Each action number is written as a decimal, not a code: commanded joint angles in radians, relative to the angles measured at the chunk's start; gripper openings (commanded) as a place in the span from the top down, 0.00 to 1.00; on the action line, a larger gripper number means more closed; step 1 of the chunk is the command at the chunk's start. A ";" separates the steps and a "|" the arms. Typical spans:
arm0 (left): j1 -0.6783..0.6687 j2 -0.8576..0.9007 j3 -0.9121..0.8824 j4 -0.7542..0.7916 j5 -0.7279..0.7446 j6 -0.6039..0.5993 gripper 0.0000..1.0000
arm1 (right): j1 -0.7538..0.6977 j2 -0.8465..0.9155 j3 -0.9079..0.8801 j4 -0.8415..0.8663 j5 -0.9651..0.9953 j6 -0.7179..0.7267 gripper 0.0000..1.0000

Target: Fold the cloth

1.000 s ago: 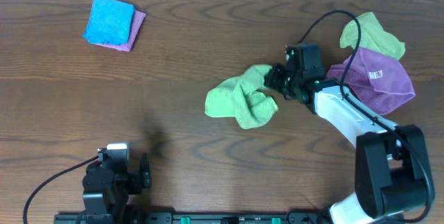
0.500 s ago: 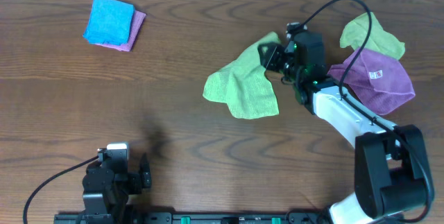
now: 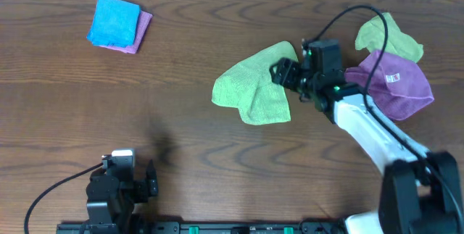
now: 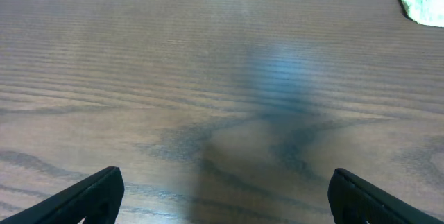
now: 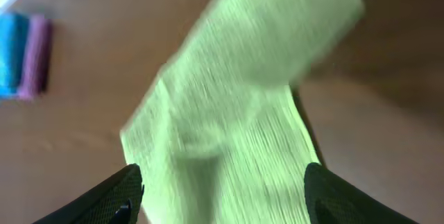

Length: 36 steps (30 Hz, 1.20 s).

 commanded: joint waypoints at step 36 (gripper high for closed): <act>-0.006 0.177 0.088 0.092 0.350 -0.216 0.05 | -0.003 0.037 -0.102 -0.211 0.053 -0.084 0.42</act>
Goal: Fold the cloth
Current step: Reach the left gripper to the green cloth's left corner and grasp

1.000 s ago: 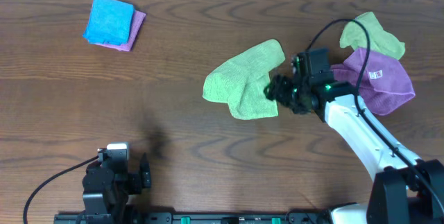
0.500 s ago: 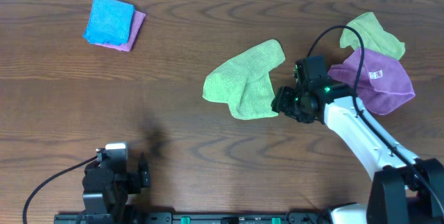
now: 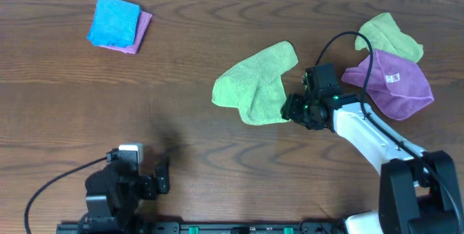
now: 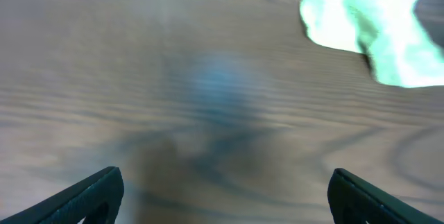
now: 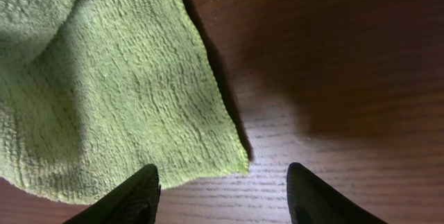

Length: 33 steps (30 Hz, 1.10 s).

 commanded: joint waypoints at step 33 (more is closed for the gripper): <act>-0.037 1.410 0.637 0.316 0.536 -0.422 0.05 | -0.003 0.131 -0.003 0.124 -0.182 -0.002 0.99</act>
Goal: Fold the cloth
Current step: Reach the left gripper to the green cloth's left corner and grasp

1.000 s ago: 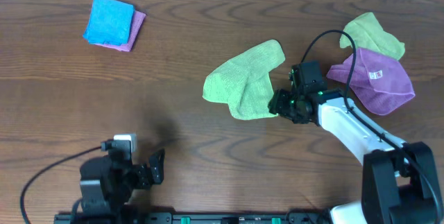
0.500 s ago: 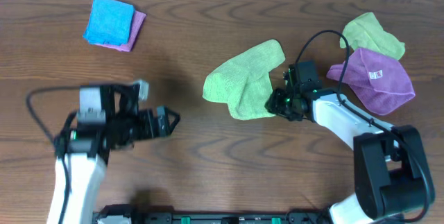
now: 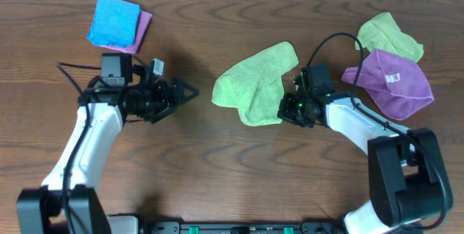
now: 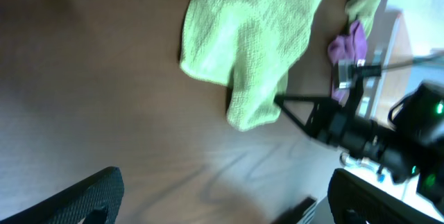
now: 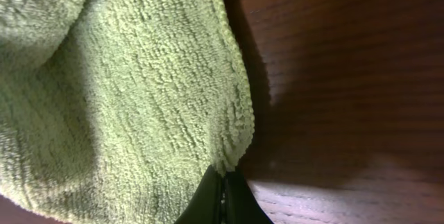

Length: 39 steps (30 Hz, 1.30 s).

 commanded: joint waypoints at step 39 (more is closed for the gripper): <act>-0.223 0.499 0.018 0.556 -0.133 -0.409 0.28 | -0.003 0.008 -0.004 -0.003 -0.117 -0.002 0.99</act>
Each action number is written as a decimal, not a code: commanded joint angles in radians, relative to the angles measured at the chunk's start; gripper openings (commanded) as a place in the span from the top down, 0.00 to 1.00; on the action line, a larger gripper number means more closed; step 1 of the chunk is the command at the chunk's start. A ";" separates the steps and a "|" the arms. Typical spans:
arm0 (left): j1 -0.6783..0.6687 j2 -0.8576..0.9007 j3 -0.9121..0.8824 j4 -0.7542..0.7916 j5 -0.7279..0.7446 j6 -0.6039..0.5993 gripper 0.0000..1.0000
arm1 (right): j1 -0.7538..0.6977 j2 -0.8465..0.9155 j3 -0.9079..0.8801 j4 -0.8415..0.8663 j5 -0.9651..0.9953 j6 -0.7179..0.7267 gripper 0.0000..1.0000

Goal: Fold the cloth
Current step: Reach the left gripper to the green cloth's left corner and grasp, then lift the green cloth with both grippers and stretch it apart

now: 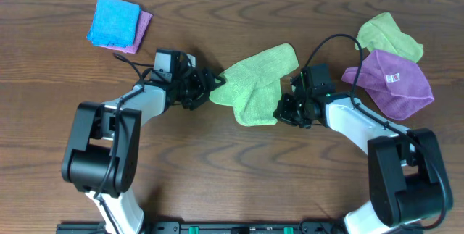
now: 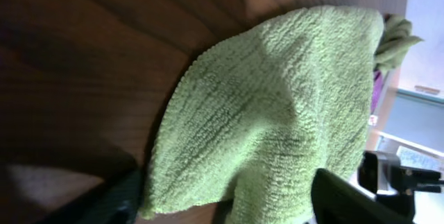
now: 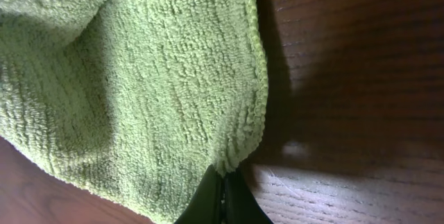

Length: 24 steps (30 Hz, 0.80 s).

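Observation:
A crumpled light green cloth [image 1: 255, 83] lies mid-table. My right gripper [image 1: 284, 109] is shut on its lower right corner; in the right wrist view the closed fingertips [image 3: 223, 186] pinch the cloth's edge [image 3: 152, 78]. My left gripper [image 1: 209, 86] sits at the cloth's left edge, open. In the left wrist view its two fingers [image 2: 118, 197] stand wide apart, with the cloth's left corner [image 2: 277, 113] lying between them.
A folded blue cloth on a pink one [image 1: 114, 22] sits at the far left. A purple cloth [image 1: 391, 82] and another light green cloth [image 1: 388, 35] lie at the far right. The right arm's cable loops above the cloth.
My left gripper has moved right, from a gap left of the cloth to its left edge, fingers now on either side of that corner. The right gripper stays shut on the lower right corner.
At first my right gripper hung open over the green cloth while the left arm rested at the table's front. Then the right gripper was open at the cloth's lower right corner. Later it was shut on that corner, the left arm reaching in; now the left reaches the cloth.

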 commanded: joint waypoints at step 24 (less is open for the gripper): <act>0.078 -0.141 0.001 -0.043 0.111 0.109 0.94 | -0.024 -0.232 0.002 -0.002 -0.040 -0.005 0.99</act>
